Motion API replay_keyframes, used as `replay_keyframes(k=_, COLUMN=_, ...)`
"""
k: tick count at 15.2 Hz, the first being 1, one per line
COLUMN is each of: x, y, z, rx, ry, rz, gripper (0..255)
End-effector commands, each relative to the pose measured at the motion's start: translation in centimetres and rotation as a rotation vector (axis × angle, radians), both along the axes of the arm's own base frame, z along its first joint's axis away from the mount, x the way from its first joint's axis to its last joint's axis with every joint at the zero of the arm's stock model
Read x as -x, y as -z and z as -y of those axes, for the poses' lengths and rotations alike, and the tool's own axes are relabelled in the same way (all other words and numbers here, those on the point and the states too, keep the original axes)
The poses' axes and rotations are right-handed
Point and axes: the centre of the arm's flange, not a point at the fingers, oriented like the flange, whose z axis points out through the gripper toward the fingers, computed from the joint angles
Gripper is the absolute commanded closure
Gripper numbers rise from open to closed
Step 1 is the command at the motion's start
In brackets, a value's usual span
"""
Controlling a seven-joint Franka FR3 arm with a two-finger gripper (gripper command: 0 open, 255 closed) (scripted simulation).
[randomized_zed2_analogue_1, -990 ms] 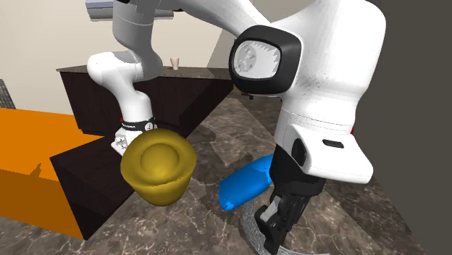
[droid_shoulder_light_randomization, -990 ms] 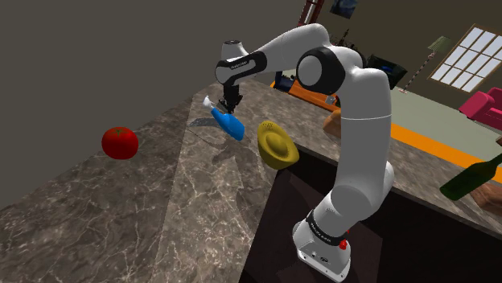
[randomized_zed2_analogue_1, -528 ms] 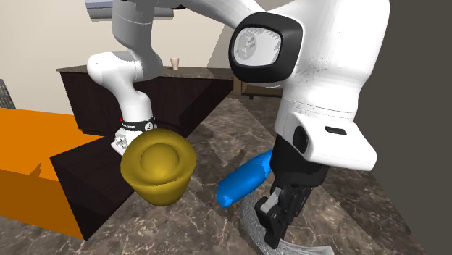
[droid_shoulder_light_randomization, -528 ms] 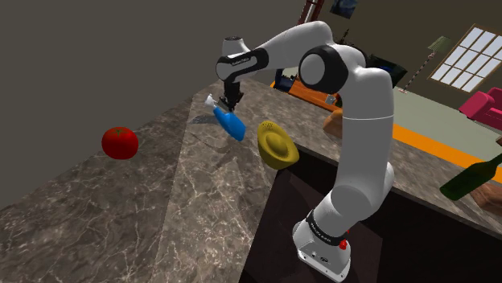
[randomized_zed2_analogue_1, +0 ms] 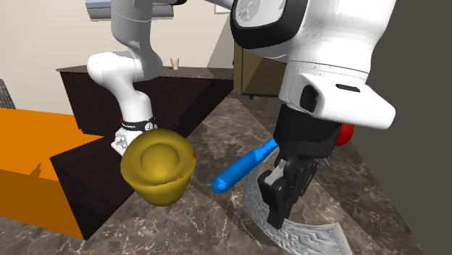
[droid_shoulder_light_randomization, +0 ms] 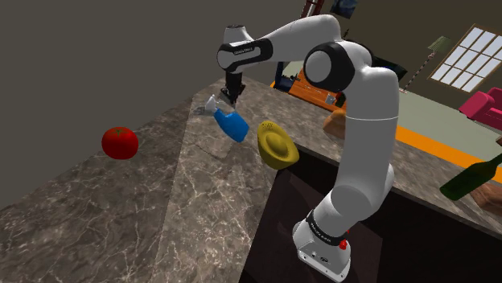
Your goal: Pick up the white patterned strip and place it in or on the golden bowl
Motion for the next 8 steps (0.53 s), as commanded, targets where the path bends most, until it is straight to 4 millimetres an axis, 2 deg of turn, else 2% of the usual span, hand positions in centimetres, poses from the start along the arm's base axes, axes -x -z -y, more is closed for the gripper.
replay_keyframes(k=1, x=0.1, y=-1.0, z=0.0, rx=0.0, ry=0.0, rz=0.0, gripper=255)
replay_keyframes(k=8, x=0.1, y=-4.7, z=0.0, rx=0.0, ry=0.0, rz=0.0, gripper=255)
